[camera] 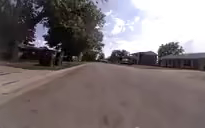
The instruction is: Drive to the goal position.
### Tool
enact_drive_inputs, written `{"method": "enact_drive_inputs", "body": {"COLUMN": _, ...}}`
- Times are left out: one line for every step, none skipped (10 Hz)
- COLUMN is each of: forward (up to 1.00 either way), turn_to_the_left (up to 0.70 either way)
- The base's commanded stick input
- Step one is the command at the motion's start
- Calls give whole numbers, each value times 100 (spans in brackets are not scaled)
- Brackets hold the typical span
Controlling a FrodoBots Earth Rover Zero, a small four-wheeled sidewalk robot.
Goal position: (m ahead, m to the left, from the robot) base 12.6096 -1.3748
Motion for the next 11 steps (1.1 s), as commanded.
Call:
{"method": "enact_drive_inputs", "body": {"forward": 100, "turn_to_the_left": 0}}
{"method": "enact_drive_inputs", "body": {"forward": 100, "turn_to_the_left": 0}}
{"method": "enact_drive_inputs", "body": {"forward": 100, "turn_to_the_left": 8}}
{"method": "enact_drive_inputs", "body": {"forward": 100, "turn_to_the_left": 24}}
{"method": "enact_drive_inputs", "body": {"forward": 100, "turn_to_the_left": 13}}
{"method": "enact_drive_inputs", "body": {"forward": 100, "turn_to_the_left": 4}}
{"method": "enact_drive_inputs", "body": {"forward": 100, "turn_to_the_left": 0}}
{"method": "enact_drive_inputs", "body": {"forward": 100, "turn_to_the_left": 0}}
{"method": "enact_drive_inputs", "body": {"forward": 100, "turn_to_the_left": 0}}
{"method": "enact_drive_inputs", "body": {"forward": 100, "turn_to_the_left": 0}}
{"method": "enact_drive_inputs", "body": {"forward": 100, "turn_to_the_left": 0}}
